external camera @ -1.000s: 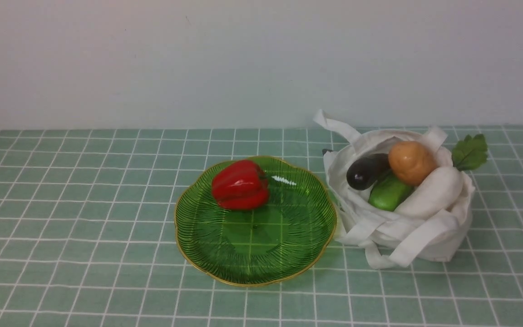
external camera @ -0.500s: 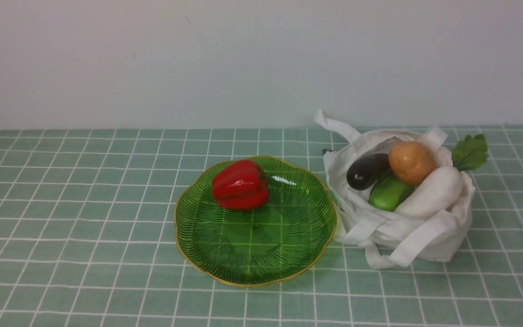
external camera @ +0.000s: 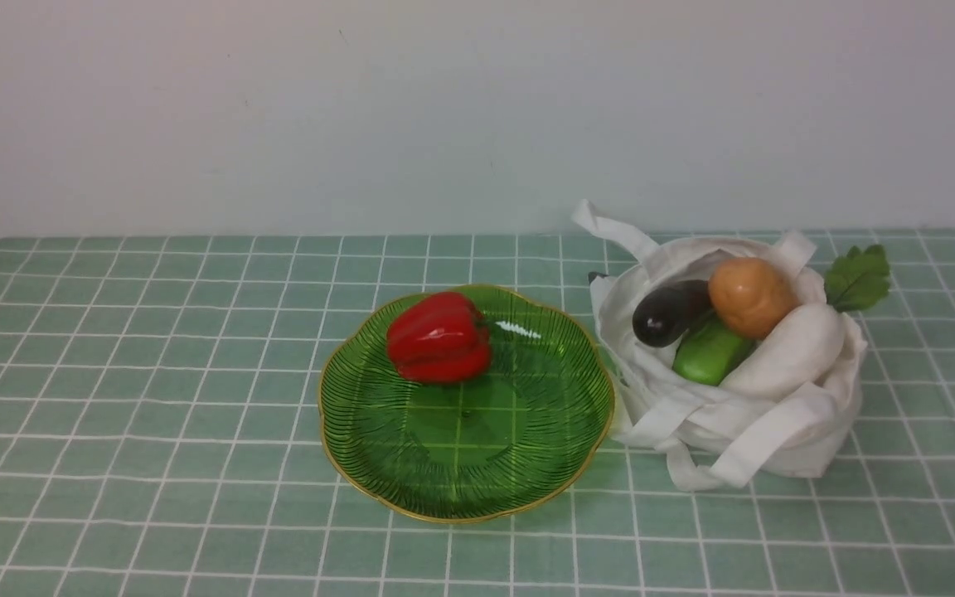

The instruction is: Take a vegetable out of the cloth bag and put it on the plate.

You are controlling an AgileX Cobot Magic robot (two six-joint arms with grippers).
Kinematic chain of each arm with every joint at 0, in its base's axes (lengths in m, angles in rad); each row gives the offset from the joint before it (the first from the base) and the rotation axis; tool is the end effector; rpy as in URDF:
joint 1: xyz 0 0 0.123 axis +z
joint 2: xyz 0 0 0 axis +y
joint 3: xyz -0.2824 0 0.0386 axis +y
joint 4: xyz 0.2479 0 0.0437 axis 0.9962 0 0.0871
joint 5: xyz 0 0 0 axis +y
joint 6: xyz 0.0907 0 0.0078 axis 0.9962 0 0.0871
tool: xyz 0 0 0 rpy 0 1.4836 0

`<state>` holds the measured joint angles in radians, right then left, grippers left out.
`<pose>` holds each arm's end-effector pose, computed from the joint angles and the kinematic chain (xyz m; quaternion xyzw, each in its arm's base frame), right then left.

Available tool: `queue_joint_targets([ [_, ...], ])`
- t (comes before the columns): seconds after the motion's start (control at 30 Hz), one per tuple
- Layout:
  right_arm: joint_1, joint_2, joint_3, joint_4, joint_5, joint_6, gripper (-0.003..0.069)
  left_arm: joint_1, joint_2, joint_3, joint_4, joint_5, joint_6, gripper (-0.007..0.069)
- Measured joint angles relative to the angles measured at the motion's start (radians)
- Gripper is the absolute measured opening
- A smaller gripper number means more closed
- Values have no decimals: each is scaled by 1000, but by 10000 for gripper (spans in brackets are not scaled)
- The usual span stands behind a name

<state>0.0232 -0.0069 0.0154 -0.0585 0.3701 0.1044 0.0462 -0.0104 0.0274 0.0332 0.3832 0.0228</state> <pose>0.0528 -0.0007 0.1750 0.0170 0.8019 0.0133 0.5971 0.0523 0.0036 0.1700 -0.0007 0.8086 0.0344 0.5873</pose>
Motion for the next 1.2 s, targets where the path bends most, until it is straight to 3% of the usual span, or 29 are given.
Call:
queue_joint_targets([
  [1.2, -37, 0, 9, 0, -9, 0, -15, 0, 0, 0, 0, 0, 0, -8],
])
